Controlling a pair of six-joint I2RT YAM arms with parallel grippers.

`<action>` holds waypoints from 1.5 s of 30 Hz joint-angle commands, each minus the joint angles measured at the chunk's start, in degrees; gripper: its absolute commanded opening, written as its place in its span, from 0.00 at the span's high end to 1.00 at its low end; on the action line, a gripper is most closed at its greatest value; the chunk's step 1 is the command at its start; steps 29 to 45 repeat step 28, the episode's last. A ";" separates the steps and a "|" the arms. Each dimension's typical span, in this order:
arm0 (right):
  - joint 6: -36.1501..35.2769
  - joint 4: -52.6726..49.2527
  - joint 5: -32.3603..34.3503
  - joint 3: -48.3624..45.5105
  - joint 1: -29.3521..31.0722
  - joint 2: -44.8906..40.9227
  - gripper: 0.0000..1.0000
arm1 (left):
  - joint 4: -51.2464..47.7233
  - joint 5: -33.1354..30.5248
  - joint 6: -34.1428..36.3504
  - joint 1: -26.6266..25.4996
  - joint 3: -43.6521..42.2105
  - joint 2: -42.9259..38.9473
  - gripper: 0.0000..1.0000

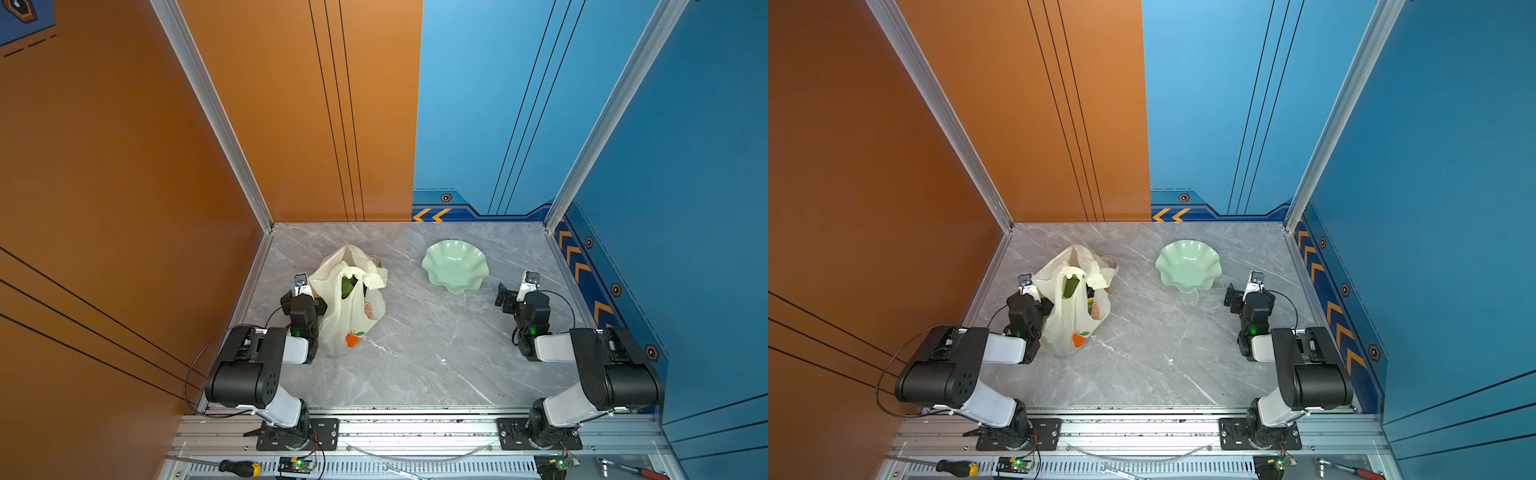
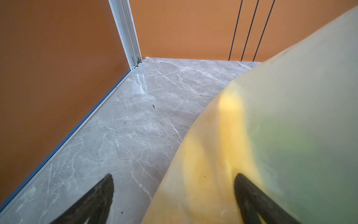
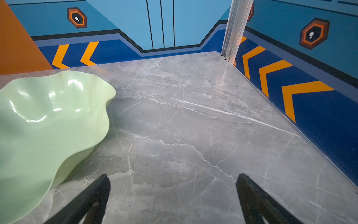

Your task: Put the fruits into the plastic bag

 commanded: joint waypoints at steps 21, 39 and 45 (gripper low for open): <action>-1.42 -0.80 2.24 1.26 0.84 0.38 0.00 | -2.60 0.39 1.89 -0.75 2.16 0.71 0.02; -1.37 -0.80 2.30 1.30 0.86 0.39 0.00 | -2.89 0.59 1.78 -0.75 2.06 0.36 0.02; -1.37 -0.80 2.30 1.30 0.86 0.39 0.00 | -2.89 0.59 1.78 -0.75 2.06 0.36 0.02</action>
